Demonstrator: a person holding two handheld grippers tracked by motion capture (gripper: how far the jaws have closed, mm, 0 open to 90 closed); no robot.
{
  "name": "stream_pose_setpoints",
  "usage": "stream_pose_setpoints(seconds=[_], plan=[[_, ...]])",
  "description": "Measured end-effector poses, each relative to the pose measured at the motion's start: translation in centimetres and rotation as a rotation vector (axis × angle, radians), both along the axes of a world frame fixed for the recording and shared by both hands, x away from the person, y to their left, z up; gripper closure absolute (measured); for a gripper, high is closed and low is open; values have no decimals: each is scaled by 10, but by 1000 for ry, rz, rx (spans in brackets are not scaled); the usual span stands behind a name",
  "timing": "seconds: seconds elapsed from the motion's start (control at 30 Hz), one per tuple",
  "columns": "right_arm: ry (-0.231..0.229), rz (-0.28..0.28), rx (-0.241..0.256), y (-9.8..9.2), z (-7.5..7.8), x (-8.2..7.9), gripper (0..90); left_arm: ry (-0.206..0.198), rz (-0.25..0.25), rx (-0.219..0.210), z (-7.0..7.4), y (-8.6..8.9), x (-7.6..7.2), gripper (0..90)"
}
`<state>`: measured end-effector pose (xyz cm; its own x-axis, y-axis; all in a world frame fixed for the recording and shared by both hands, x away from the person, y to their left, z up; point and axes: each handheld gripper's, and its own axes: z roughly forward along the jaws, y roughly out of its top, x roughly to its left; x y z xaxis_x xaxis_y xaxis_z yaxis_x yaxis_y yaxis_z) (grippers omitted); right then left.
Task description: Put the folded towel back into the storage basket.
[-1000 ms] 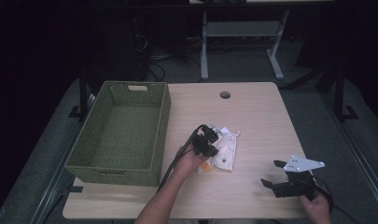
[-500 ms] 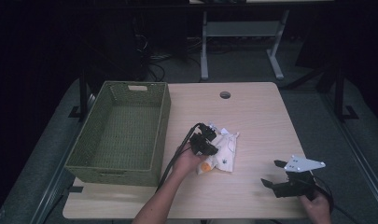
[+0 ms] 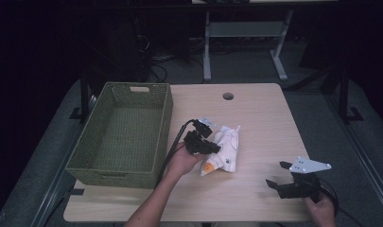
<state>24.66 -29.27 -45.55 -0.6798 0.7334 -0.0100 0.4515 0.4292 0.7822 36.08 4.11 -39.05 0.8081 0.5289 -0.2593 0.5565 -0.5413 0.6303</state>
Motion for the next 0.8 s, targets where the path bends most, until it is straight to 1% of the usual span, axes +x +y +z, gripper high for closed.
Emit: stream_pose_setpoints(seconds=[0.03, 0.07, 0.1, 0.13, 0.27, 0.3, 0.33, 0.37, 0.4, 0.47, 0.53, 0.63, 0.73, 0.8], plan=[[0, 0, 0, 0, 0, 0, 136, 0, 0, 0, 0, 0, 0, 835], [1, -2, 1, 0, 0, 0, 136, 7, -6, -7, 3, 2, -1, 835], [0, -3, -4, 0, -1, 0, 136, 16, -8, -25, 6, 6, -3, 835], [-1, -3, -6, -1, -1, 1, 136, 16, -8, -25, 6, 6, -3, 835], [2, -9, -6, -1, -1, 0, 136, 59, -11, -86, 14, 19, -4, 834], [0, -8, -5, -1, -1, 1, 136, 59, -11, -86, 14, 19, -4, 834], [1, -9, -3, -1, -1, 1, 136, 79, -12, -120, 17, 25, -4, 834], [3, -11, -6, -2, -1, 1, 136, 79, -12, -120, 17, 25, -4, 834], [3, -13, -8, -2, -2, 2, 136, 84, -16, -134, 21, 31, -5, 834], [1, -14, -11, -2, -2, 2, 136, 87, -16, -151, 25, 35, -6, 834], [1, -14, -9, -2, -2, 1, 136, 88, -20, -157, 30, 41, -7, 834], [1, -14, -12, -2, -2, 2, 136, 80, -7, -173, 38, 50, -7, 834], [3, -16, -11, -1, -2, 2, 136, 83, -1, -191, 46, 60, -7, 834], [3, -16, -11, -1, -2, 2, 137, 85, 1, -197, 49, 63, -8, 834]])
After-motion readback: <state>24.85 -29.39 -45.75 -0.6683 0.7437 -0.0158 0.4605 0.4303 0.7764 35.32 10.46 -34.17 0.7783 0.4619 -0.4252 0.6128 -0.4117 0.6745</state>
